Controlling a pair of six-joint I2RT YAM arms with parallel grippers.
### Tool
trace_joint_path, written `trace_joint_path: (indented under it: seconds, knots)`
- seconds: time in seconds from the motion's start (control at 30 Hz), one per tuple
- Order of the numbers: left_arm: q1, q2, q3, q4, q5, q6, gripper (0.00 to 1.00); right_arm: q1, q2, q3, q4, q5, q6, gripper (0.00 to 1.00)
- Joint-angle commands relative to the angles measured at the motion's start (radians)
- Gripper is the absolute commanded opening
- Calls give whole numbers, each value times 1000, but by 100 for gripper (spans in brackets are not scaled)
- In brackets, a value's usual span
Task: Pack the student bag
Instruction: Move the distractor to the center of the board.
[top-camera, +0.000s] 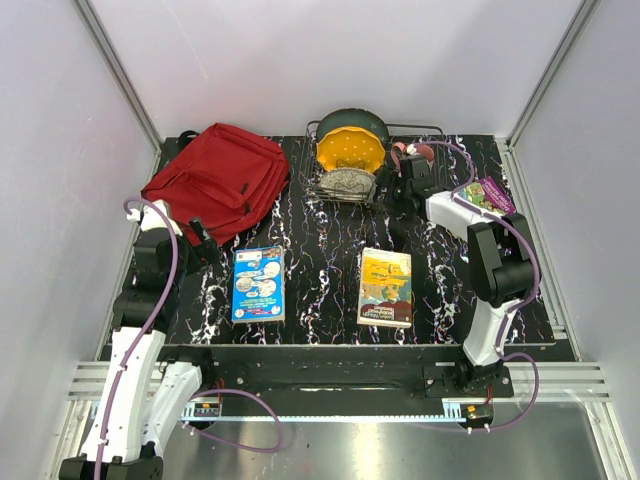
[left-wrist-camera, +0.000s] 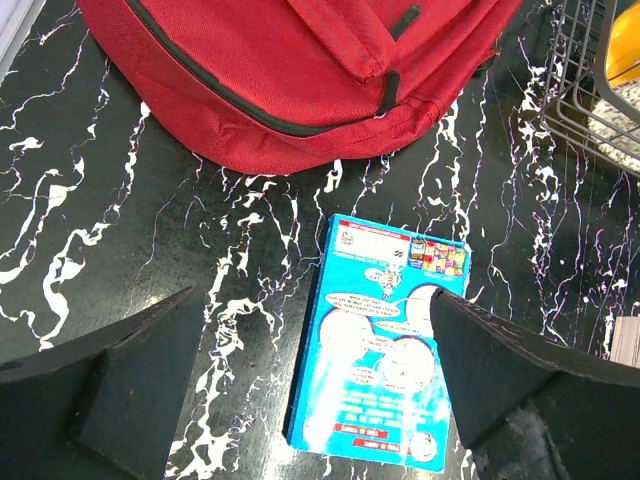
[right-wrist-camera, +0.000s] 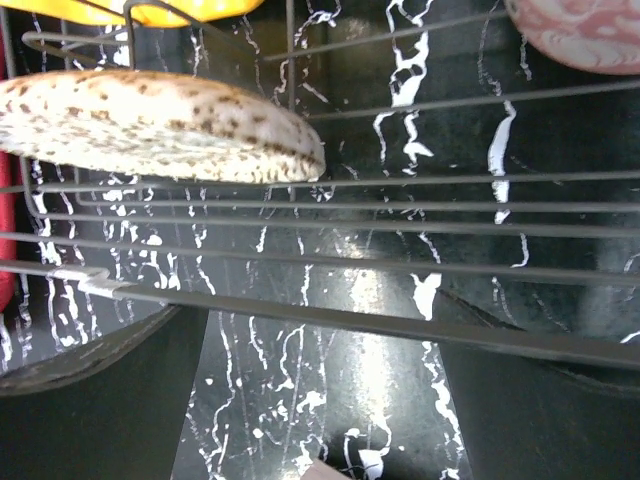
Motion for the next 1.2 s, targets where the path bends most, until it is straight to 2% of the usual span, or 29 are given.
trace_joint_path:
  seconds: [0.0, 0.07, 0.27, 0.4, 0.5, 0.73, 0.87, 0.97, 1.03, 1.17]
  knots:
    - [9, 2, -2, 32, 10, 17, 99, 12, -8, 26, 196, -33, 127, 100]
    - [12, 4, -2, 31, 10, 17, 99, 35, -32, -39, 283, -12, 158, 100]
    - [14, -8, -8, 42, 35, 23, 99, 63, 16, 11, 253, 93, 201, 100]
    - [16, -8, -13, 42, 28, 20, 99, 62, 17, 63, 230, 188, 91, 100]
    - [14, 2, -16, 42, 24, 15, 99, 49, 13, 85, 207, 197, 22, 100]
    - [16, 65, 10, 8, -36, -24, 99, 19, 33, 82, 193, 183, -7, 100]
    - [20, 120, 35, -14, -108, -86, 99, 6, 16, 70, 193, 121, -7, 100]
    - [29, 170, 58, 0, -125, -162, 99, 6, -51, -14, 251, -17, 17, 100]
    - [38, 217, 62, 17, -194, -231, 99, 6, -111, -48, 279, -138, 40, 100]
    - [132, 317, 67, 78, -200, -265, 99, 12, -220, -143, 264, -258, 86, 100]
